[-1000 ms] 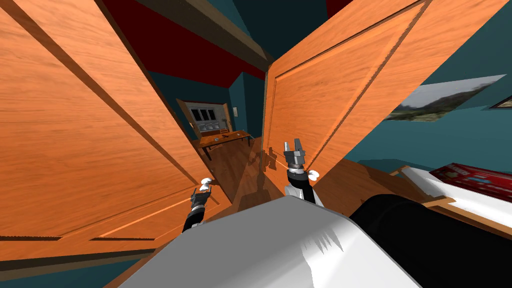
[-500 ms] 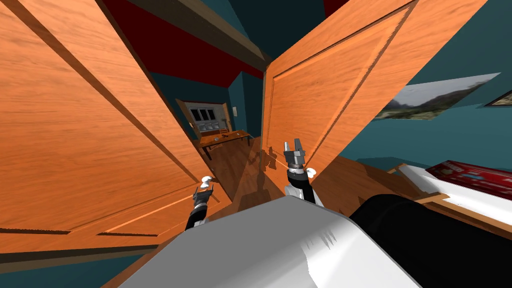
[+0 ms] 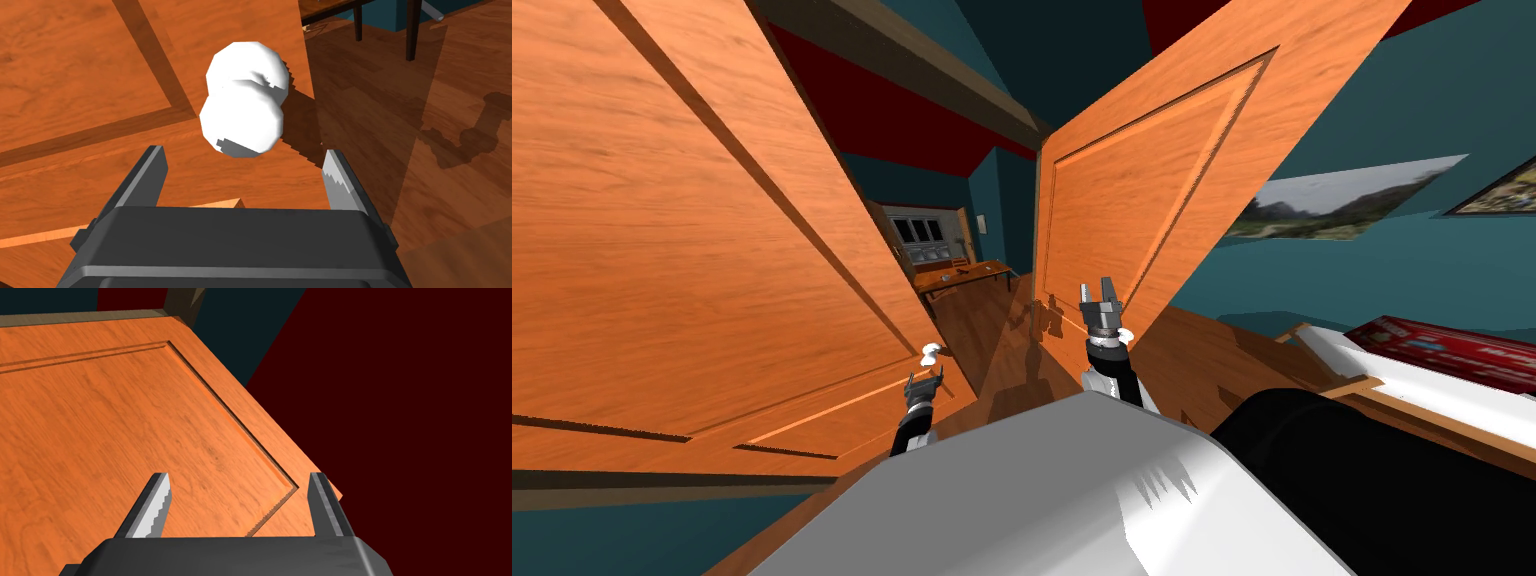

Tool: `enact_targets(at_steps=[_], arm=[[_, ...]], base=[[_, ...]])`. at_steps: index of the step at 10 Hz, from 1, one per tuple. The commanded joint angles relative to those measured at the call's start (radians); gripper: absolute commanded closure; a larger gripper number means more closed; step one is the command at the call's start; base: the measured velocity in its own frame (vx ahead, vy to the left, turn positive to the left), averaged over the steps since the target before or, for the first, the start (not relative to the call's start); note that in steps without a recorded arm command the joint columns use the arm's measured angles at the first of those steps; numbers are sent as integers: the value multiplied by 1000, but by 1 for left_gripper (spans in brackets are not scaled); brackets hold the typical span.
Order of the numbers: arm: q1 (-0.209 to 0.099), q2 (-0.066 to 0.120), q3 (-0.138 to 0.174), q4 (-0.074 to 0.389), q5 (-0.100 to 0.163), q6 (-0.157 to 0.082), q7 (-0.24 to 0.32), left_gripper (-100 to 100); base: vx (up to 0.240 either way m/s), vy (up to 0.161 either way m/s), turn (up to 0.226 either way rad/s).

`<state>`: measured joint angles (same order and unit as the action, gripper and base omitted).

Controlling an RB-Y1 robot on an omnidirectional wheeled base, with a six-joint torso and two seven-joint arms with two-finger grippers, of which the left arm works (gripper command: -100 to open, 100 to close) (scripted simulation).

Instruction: Pull the door open

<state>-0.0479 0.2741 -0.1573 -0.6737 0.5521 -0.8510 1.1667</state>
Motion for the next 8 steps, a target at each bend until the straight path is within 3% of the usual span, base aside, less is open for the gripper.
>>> enact_targets(at_steps=[1,8], arm=[[1,-9,-8,-19,19,10,44,-100],[3,-36,-39,-71,83,30,191,-100]], base=[[-107,18,-8],[-89,20,-7]])
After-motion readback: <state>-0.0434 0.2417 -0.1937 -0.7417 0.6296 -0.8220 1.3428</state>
